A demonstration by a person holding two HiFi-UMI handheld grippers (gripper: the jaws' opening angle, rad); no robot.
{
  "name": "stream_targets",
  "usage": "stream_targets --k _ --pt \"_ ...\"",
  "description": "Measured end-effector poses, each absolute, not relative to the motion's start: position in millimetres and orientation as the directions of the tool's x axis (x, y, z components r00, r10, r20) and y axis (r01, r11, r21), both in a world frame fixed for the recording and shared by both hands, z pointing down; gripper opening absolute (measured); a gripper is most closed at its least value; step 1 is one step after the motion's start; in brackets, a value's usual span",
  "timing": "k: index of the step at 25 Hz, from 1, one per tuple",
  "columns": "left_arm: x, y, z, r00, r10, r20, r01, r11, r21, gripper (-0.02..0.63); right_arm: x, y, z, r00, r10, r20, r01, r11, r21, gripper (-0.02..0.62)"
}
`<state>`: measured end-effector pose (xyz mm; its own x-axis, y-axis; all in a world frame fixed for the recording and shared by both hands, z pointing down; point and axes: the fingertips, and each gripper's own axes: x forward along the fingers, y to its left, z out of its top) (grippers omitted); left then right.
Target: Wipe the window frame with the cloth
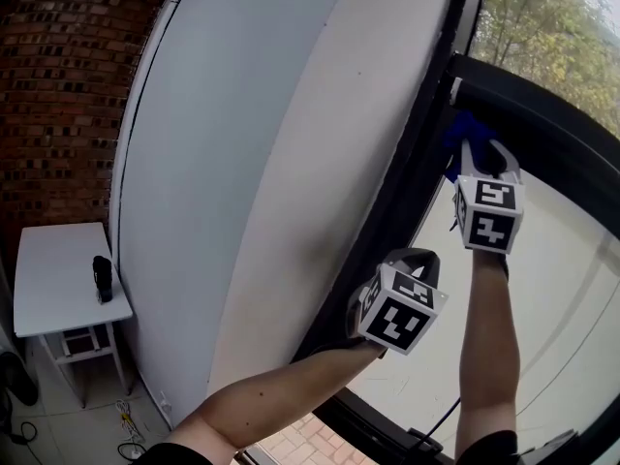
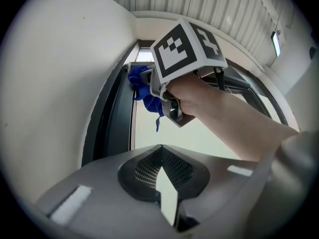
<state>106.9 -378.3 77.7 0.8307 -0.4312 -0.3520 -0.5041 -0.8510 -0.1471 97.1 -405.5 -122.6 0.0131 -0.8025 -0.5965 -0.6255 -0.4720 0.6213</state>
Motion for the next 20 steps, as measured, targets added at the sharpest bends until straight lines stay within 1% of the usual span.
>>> stream_targets --k 5,13,20 --pt "118.4 -364.9 80.3 0.842 -0.412 -0.347 -0.484 -0.862 -0.151 -0.008 107.0 -381.1 -126.5 0.031 -0.798 -0.602 -0.642 -0.477 0.600 0.098" --pt "149.5 -343.3 78.7 0.864 -0.351 -0.362 -0.427 -0.890 -0.157 -0.007 138.6 -345.8 -125.3 0.052 -0.788 -0.614 -0.612 -0.510 0.604 0.098" --pt "186.0 -321.0 90.0 0.891 -0.320 -0.323 -0.386 -0.907 -0.167 -0.008 167.5 -303.8 -125.4 0.075 -0.778 -0.624 -0.586 -0.540 0.604 0.098"
